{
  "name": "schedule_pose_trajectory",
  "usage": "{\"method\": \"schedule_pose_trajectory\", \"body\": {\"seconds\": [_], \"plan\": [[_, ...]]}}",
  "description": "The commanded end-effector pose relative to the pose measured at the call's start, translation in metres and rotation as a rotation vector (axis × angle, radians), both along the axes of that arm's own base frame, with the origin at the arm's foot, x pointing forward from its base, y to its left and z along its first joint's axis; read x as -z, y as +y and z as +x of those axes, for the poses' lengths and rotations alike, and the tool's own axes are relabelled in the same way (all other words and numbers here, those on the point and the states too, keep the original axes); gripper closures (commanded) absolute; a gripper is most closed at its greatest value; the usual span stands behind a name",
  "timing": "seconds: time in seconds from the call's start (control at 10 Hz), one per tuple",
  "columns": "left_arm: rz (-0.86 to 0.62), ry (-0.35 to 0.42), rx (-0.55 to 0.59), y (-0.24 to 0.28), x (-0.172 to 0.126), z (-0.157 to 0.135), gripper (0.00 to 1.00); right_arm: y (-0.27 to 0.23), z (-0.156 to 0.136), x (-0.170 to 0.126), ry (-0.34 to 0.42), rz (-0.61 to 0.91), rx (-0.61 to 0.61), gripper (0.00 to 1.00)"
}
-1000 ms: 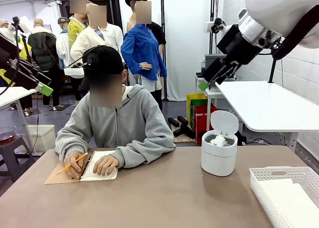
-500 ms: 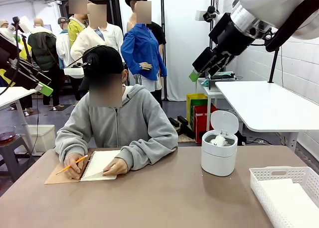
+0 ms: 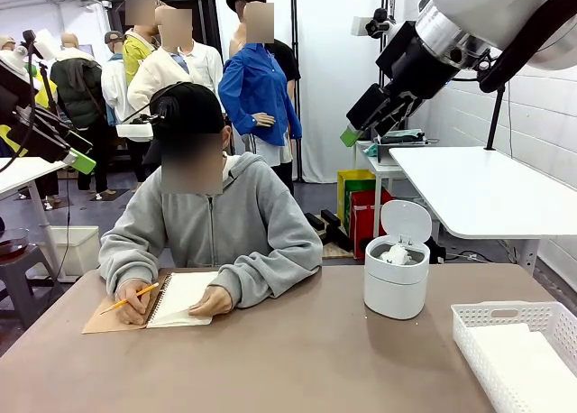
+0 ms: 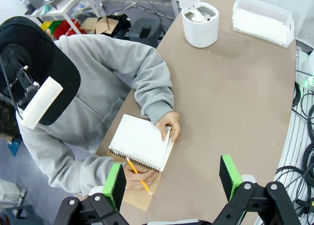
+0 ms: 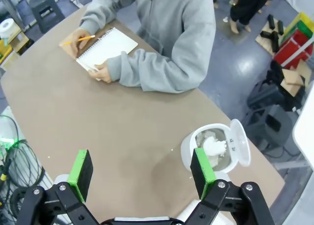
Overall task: Sort the paper based on its condition.
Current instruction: If a person hands you a paper, place it in the Organizing basket , and if it's crumpled, put it in the Trash can.
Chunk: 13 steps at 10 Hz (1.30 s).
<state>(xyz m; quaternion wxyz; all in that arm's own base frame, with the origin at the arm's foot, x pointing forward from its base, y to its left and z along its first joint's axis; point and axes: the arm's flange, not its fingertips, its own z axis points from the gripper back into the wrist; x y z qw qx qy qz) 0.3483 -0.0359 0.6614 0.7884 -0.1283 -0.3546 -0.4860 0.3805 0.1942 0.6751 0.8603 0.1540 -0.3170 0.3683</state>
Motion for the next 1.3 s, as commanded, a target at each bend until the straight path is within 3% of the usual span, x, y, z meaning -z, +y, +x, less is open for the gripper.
{"method": "schedule_pose_trajectory", "body": {"seconds": [0.0, 0.7, 1.2], "plan": [[-0.008, -0.002, 0.018, 0.003, 0.002, -0.001, 0.00, -0.001, 0.001, 0.001, 0.002, 0.000, 0.004, 0.00], [-0.008, -0.002, 0.018, 0.003, 0.002, -0.001, 0.00, -0.002, -0.006, -0.002, 0.009, 0.021, 0.001, 0.00], [-0.008, -0.002, 0.018, 0.003, 0.002, -0.001, 0.00, 0.005, -0.019, -0.010, -0.034, 0.040, -0.043, 0.00]]}}
